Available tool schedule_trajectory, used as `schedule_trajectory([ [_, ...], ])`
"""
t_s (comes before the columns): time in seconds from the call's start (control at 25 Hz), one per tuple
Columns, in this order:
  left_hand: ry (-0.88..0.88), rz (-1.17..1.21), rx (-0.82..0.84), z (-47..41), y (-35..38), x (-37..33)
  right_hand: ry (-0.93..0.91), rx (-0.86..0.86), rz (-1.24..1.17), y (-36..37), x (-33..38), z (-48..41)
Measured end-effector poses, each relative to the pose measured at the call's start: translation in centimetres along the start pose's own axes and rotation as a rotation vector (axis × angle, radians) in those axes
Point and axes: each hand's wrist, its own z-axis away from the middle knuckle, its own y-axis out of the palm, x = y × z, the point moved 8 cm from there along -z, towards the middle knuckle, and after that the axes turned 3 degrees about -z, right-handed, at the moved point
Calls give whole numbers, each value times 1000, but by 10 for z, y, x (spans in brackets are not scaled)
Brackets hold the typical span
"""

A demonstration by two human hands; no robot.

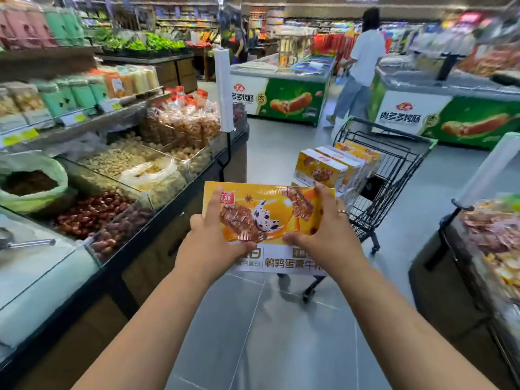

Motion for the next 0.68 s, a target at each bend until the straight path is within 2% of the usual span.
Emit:
schedule_trajectory([
  [0.4,244,-52,175,-197,35,-58,204,-204,17,2,-23,-136],
  [0.68,312,-28,227,-312,93,-113,290,-277,24,-8,-78,-244],
])
